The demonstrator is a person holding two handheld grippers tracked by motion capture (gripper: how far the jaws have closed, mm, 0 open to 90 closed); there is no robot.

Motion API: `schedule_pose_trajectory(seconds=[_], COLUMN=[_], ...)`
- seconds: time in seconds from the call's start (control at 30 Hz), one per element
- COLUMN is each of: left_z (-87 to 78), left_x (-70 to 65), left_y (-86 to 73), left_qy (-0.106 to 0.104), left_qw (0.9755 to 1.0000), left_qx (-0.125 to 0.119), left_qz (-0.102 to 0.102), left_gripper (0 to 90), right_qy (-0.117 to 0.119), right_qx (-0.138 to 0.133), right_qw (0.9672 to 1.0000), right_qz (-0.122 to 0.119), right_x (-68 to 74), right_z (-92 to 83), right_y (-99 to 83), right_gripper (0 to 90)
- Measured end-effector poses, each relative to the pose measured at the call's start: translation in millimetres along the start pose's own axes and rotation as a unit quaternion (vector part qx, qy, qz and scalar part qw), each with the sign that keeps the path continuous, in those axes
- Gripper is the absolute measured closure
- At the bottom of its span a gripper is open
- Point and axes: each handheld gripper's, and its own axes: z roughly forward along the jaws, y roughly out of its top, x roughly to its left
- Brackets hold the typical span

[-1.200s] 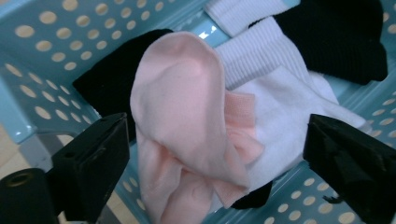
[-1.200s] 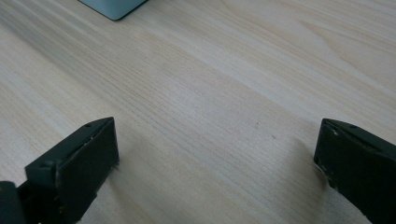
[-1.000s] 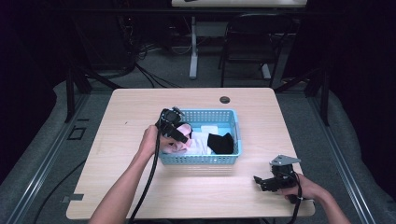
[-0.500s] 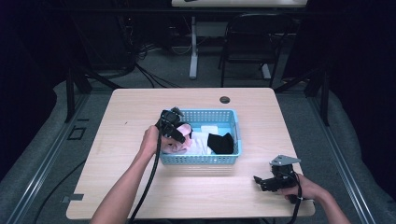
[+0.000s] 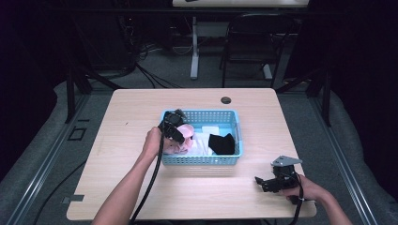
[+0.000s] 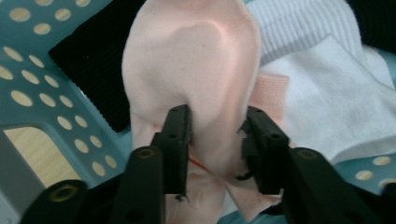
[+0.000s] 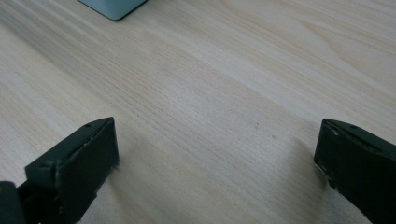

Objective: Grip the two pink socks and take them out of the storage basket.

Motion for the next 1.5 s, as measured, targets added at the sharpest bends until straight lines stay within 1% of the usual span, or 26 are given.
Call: schedule_pose_trajectory(seconds=[0.03,0.07,0.13,0.2,0.23,0.27,0.3,0.4,0.47,0.73,0.97,1.17,1.43,1.5], left_z=[0.0,-0.9,-2.2,-6.0,-7.8,-10.2,-12.5,-19.2,-24.7,-47.6,-65.9,-78.4,-95.9,-101.5], left_x=[-0.8,-0.5,-1.5,-1.2,-2.1,-1.6,-2.1,-2.4,-2.5,-5.8,-9.3,-11.2,-10.4,-10.3], left_y=[-0.2,-0.2,-0.9,-1.6,-2.0,-2.2,-2.4,-2.9,-2.9,-0.2,5.2,8.5,11.7,12.2], left_qy=[0.0,0.0,-0.001,-0.002,-0.001,0.001,0.002,0.003,0.007,0.006,0.008,0.008,0.011,0.008], left_qw=[1.0,1.0,0.9999,0.9998,0.9997,0.9995,0.9995,0.999,0.9987,0.997,0.9956,0.995,0.9937,0.9932], left_qx=[-0.003,-0.003,-0.011,-0.019,-0.025,-0.028,-0.03,-0.041,-0.046,-0.073,-0.086,-0.092,-0.103,-0.108], left_qz=[0.0,0.008,0.006,0.01,0.006,0.012,0.012,0.014,0.02,0.026,0.036,0.039,0.042,0.042], left_gripper=[70.4,72.9,77.4,80.4,81.3,81.8,82.5,83.3,83.9,84.3,84.4,84.3,84.3,84.2], right_qy=[0.0,0.0,0.0,0.0,0.0,0.0,0.0,0.0,0.0,0.0,0.0,0.0,0.0,0.0], right_qx=[0.0,0.0,0.0,0.0,0.0,0.0,0.0,0.0,0.0,0.0,0.0,0.0,0.0,0.0], right_qw=[1.0,1.0,1.0,1.0,1.0,1.0,1.0,1.0,1.0,1.0,1.0,1.0,1.0,1.0], right_qz=[0.0,0.0,0.0,0.0,0.0,0.0,0.0,0.0,0.0,0.0,0.0,0.0,0.0,0.0], right_x=[0.0,0.0,0.0,0.0,0.0,0.0,0.0,0.0,0.0,0.0,0.0,0.0,0.0,0.0], right_z=[0.0,0.0,0.0,0.0,0.0,0.0,0.0,0.0,0.0,0.0,0.0,0.0,0.0,0.0], right_y=[0.0,0.0,0.0,0.0,0.0,0.0,0.0,0.0,0.0,0.0,0.0,0.0,0.0,0.0], right_gripper=[0.0,0.0,0.0,0.0,0.0,0.0,0.0,0.0,0.0,0.0,0.0,0.0,0.0,0.0])
